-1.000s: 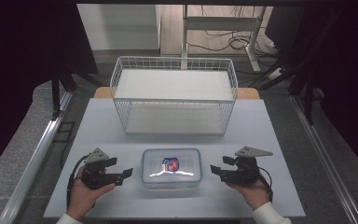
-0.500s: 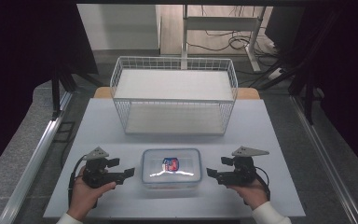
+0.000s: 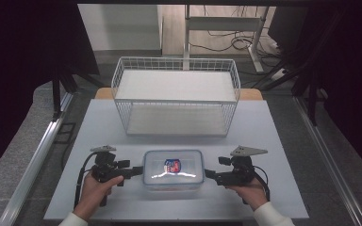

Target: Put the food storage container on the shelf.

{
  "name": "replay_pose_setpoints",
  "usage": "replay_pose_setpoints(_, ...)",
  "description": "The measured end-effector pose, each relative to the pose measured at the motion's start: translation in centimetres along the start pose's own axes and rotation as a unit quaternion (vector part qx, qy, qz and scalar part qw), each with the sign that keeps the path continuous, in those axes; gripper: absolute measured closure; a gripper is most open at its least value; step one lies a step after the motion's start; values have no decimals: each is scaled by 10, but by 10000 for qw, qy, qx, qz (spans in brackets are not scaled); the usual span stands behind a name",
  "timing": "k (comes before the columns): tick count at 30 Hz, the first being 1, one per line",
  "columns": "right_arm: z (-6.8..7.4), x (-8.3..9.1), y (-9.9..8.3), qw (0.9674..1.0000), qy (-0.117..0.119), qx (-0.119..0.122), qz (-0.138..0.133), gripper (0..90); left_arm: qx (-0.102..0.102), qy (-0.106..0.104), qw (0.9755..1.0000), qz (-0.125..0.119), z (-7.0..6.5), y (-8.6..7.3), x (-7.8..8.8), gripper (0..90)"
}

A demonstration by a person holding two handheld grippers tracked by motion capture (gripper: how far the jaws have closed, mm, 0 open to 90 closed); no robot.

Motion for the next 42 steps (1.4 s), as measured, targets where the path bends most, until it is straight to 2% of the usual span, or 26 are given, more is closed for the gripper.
replay_pose_setpoints(2, -1, -2, 3, 9999, 102, -117, -49, 167, 172, -211, 9996, 119, 0, 1, -8, 187)
replay_pose_setpoints(3, -1, -2, 3, 9999, 102, -117, -49, 167, 172, -211, 9996, 119, 0, 1, -8, 188)
replay_pose_setpoints(4, -1, -3, 4, 9996, 175, -238, -35, 176, 283, -331, 9988, 220, 0, 1, -14, 188)
replay_pose_setpoints(5, -1, -3, 4, 9996, 175, -238, -35, 176, 283, -331, 9988, 220, 0, 1, -14, 188)
replay_pose_setpoints(9, -2, -9, 6, 9990, 296, -320, -33, 180, 464, -576, 9966, 352, -1, 0, -21, 189)
replay_pose_setpoints(10, -1, -13, 7, 9986, 384, -351, 4, 180, 499, -620, 9962, 365, -1, 0, -23, 190)
replay_pose_setpoints(12, -1, -15, 7, 9985, 416, -357, 23, 180, 546, -671, 9954, 405, -1, 0, -25, 191)
replay_pose_setpoints(13, 0, -20, 7, 9980, 466, -431, 67, 161, 621, -818, 9936, 472, -3, -1, -26, 194)
replay_pose_setpoints(14, 0, -22, 8, 9974, 504, -513, 84, 158, 642, -865, 9931, 472, -4, -1, -27, 198)
replay_pose_setpoints(17, -1, -29, 8, 9943, 688, -799, 152, 140, 620, -846, 9931, 519, -4, -2, -29, 205)
replay_pose_setpoints(18, -1, -29, 8, 9943, 688, -799, 152, 140, 620, -846, 9931, 519, -4, -2, -29, 205)
replay_pose_setpoints(19, -3, -34, 5, 9918, 788, -973, 258, 130, 607, -828, 9932, 554, -3, -3, -31, 205)
replay_pose_setpoints(22, -4, -42, 2, 9871, 982, -1207, 373, 129, 599, -874, 9926, 593, -5, -5, -32, 216)
replay_pose_setpoints(24, -3, -45, 1, 9859, 1039, -1246, 401, 129, 596, -886, 9925, 597, -5, -5, -32, 239)
replay_pose_setpoints(25, 0, -48, 1, 9841, 1141, -1291, 442, 132, 588, -895, 9924, 604, -6, -5, -31, 254)
replay_pose_setpoints(28, 2, -51, 1, 9826, 1194, -1331, 497, 136, 582, -864, 9927, 601, -5, -5, -31, 281)
replay_pose_setpoints(29, 3, -53, 0, 9803, 1265, -1423, 535, 151, 578, -828, 9931, 597, -5, -5, -31, 290)
replay_pose_setpoints(30, 3, -53, 0, 9803, 1265, -1423, 535, 151, 578, -828, 9931, 597, -5, -5, -31, 298)
replay_pose_setpoints(31, 3, -55, -1, 9783, 1295, -1517, 564, 170, 579, -805, 9933, 592, -4, -5, -31, 304)
replay_pose_setpoints(32, 3, -55, -1, 9783, 1295, -1517, 564, 170, 579, -805, 9933, 592, -4, -5, -31, 311)
replay_pose_setpoints(33, 3, -56, -3, 9761, 1340, -1595, 611, 187, 574, -771, 9937, 584, -4, -5, -31, 320)
replay_pose_setpoints(39, 1, -55, -6, 9741, 1261, -1717, 754, 273, 572, -739, 9940, 576, -4, -5, -31, 341)
replay_pose_setpoints(40, 1, -54, -6, 9725, 1271, -1797, 767, 289, 572, -739, 9940, 576, -4, -5, -31, 341)
replay_pose_setpoints(41, 1, -54, -6, 9725, 1271, -1797, 767, 289, 572, -738, 9940, 577, -4, -5, -31, 341)
replay_pose_setpoints(42, 0, -52, -6, 9704, 1298, -1878, 789, 323, 575, -740, 9939, 583, -3, -5, -31, 344)
Point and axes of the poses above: each handheld gripper's, and its own axes: x roughly backward along the jaws, y roughly out of its top, z roughly to its left, the point moved 10 cm from there along -x, roughly forward along the jaws, and after that the axes turned 12 degrees about x, right-handed, at the moved point
